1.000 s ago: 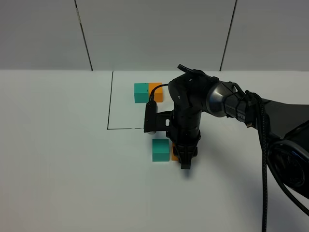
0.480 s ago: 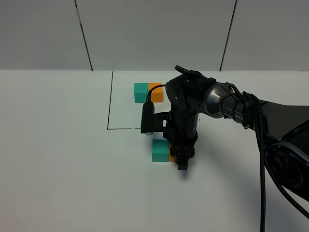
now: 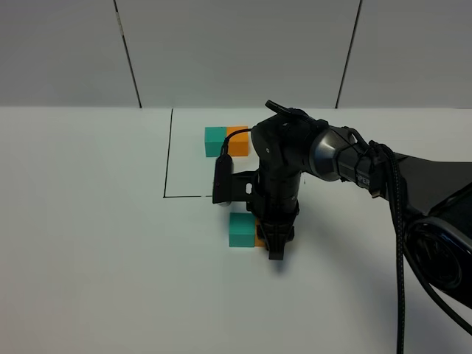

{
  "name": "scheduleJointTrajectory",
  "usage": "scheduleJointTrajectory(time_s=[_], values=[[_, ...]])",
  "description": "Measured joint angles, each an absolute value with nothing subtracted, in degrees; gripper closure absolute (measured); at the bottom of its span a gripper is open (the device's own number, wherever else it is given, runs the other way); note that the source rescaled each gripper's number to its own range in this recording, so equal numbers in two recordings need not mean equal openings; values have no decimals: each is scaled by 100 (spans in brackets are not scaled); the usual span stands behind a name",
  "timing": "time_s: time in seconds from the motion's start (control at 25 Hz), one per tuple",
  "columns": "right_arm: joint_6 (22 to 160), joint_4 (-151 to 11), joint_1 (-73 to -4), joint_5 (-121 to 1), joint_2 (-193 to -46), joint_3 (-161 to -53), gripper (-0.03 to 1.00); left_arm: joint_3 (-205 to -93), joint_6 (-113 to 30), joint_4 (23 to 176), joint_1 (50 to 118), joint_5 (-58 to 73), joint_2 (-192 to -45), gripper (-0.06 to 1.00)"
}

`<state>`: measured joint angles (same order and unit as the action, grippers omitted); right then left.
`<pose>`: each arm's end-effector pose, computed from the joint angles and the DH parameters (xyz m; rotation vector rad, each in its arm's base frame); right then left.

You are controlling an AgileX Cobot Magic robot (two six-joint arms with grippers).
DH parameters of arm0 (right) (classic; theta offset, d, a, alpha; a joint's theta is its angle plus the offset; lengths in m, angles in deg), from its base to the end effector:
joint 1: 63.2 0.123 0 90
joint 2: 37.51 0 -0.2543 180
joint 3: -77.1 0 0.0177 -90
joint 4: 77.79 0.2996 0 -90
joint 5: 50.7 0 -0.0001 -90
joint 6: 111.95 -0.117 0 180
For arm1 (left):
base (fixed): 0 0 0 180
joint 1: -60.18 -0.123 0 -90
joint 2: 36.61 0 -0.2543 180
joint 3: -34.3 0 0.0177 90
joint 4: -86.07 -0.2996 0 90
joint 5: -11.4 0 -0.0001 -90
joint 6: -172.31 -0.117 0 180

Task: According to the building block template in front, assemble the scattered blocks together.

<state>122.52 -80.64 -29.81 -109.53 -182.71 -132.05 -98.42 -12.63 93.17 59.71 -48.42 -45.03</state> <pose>0.4170 0.2689 0.0360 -2.1494 2.1786 -0.0908 0.0912 -0.0118 0.2938 0.0837 2.0095 -0.0874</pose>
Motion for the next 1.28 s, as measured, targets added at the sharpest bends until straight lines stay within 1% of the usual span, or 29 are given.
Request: scheduleJointTrajectory(time_s=[0.16, 0.2, 0.24, 0.28, 0.36, 0.48, 0.52, 0.56, 0.6, 0.84, 1.0, 1.16, 1.28], values=[[12247, -8024, -2976, -10898, -18271, -13205, 97, -9842, -1263, 9317, 5971, -4842, -4503, 27], [12242, -8024, -2976, -10898, -18271, -13205, 96, -9842, -1263, 9317, 5971, -4842, -4503, 27], [12218, -8021, -2976, -10888, -18271, -13205, 92, -9842, -1263, 9317, 5971, -4842, -4503, 27], [12156, -8034, -2976, -10849, -18271, -13205, 84, -9842, -1263, 9317, 5971, -4842, -4503, 27], [11984, -8074, -2976, -10708, -18261, -13205, 63, -9842, -1263, 9317, 5971, -4842, -4503, 27], [11665, -8088, -2976, -10602, -18224, -13205, 19, -9842, -1263, 9317, 5971, -4842, -4503, 27], [11540, -8105, -2976, -10613, -18206, -13205, 9, -9842, -1263, 9317, 5971, -4842, -4503, 27], [11401, -8145, -2976, -10658, -18185, -13205, 1, -9842, -1263, 9317, 5971, -4842, -4503, 27], [11292, -8185, -2969, -10736, -18154, -13180, -3, -9842, -1263, 9317, 5971, -4842, -4503, 27], [10575, -8166, -3019, -11728, -17426, -13117, -3, -9842, -1263, 9317, 5971, -4842, -4503, 27], [9934, -7779, -3320, -11986, -16710, -13117, -3, -9842, -1263, 9317, 5971, -4842, -4503, 27], [8805, -7424, -4066, -12006, -16161, -13108, -3, -9842, -1263, 9317, 5971, -4842, -4503, 27], [7794, -7394, -4738, -11921, -15704, -12683, -3, -9842, -1261, 9317, 5971, -4842, -4503, 27]])
